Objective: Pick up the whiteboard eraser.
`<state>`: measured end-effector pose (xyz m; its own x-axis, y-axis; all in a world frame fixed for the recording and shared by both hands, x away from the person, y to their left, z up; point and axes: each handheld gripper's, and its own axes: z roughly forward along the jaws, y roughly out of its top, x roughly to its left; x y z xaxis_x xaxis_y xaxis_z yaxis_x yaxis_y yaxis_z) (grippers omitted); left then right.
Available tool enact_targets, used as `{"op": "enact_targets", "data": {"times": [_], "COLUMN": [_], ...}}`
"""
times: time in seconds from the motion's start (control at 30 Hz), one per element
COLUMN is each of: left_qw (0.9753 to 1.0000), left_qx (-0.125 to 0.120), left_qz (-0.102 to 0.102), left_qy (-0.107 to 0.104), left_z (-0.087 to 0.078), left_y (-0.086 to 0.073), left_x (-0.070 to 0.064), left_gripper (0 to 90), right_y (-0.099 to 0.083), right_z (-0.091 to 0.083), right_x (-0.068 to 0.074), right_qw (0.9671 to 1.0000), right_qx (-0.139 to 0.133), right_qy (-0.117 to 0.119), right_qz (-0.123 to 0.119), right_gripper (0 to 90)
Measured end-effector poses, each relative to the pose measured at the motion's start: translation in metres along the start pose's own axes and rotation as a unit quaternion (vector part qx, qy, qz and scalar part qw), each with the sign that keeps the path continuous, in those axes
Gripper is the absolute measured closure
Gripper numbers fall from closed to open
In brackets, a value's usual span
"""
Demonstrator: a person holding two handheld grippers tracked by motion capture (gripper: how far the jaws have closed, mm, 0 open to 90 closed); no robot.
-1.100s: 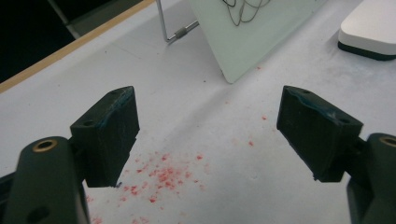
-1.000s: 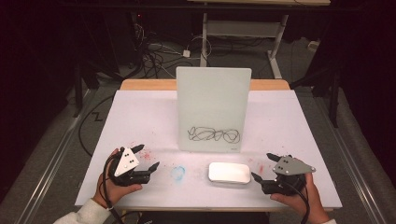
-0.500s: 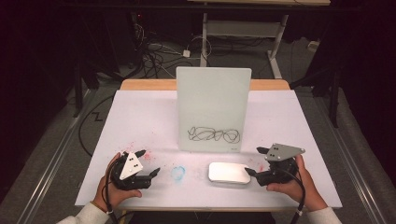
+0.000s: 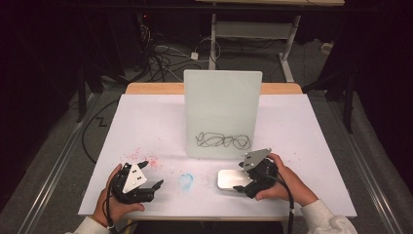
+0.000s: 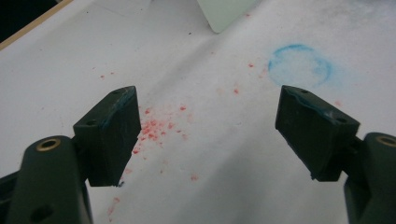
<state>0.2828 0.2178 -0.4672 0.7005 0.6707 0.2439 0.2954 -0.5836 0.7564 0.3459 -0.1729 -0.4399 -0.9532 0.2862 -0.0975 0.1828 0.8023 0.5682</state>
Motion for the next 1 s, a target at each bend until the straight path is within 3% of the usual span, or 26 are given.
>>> {"op": "enact_targets", "data": {"times": [0.13,0.23,0.3,0.5,0.6,0.7,0.87,1.0], "left_qw": [0.9999,0.9999,0.9998,0.9997,0.9995,0.9995,0.9996,0.9998], "left_qx": [0.010,0.015,0.017,0.024,0.030,0.030,0.027,0.019], "left_qz": [-0.003,-0.003,-0.002,0.006,0.007,0.010,0.009,0.003], "left_qy": [0.007,0.005,0.004,0.000,0.000,-0.003,-0.001,-0.001], "left_z": [0.001,0.002,0.004,0.007,0.010,0.011,0.010,0.008], "left_y": [-0.001,-0.001,-0.001,0.001,0.001,0.001,0.002,0.002], "left_x": [0.001,0.001,0.001,0.000,0.000,0.000,0.000,0.002], "left_gripper": [21.4,21.3,21.4,21.3,21.4,21.4,21.4,21.4], "right_y": [0.001,0.000,-0.002,-0.004,-0.004,-0.005,-0.004,-0.001], "right_z": [0.013,0.017,0.020,0.018,0.018,0.017,0.013,0.003], "right_x": [-0.005,-0.008,-0.008,-0.010,-0.010,-0.009,-0.004,-0.001], "right_qw": [0.9998,0.9991,0.9981,0.9978,0.9976,0.9978,0.9979,0.9995], "right_qx": [0.019,0.032,0.046,0.043,0.044,0.043,0.042,0.012], "right_qy": [0.011,0.029,0.037,0.048,0.043,0.046,0.033,0.008], "right_qz": [0.001,0.000,-0.017,-0.015,-0.031,-0.023,-0.036,-0.027], "right_gripper": [16.7,21.4,23.1,27.6,28.5,30.3,30.7,30.9]}}
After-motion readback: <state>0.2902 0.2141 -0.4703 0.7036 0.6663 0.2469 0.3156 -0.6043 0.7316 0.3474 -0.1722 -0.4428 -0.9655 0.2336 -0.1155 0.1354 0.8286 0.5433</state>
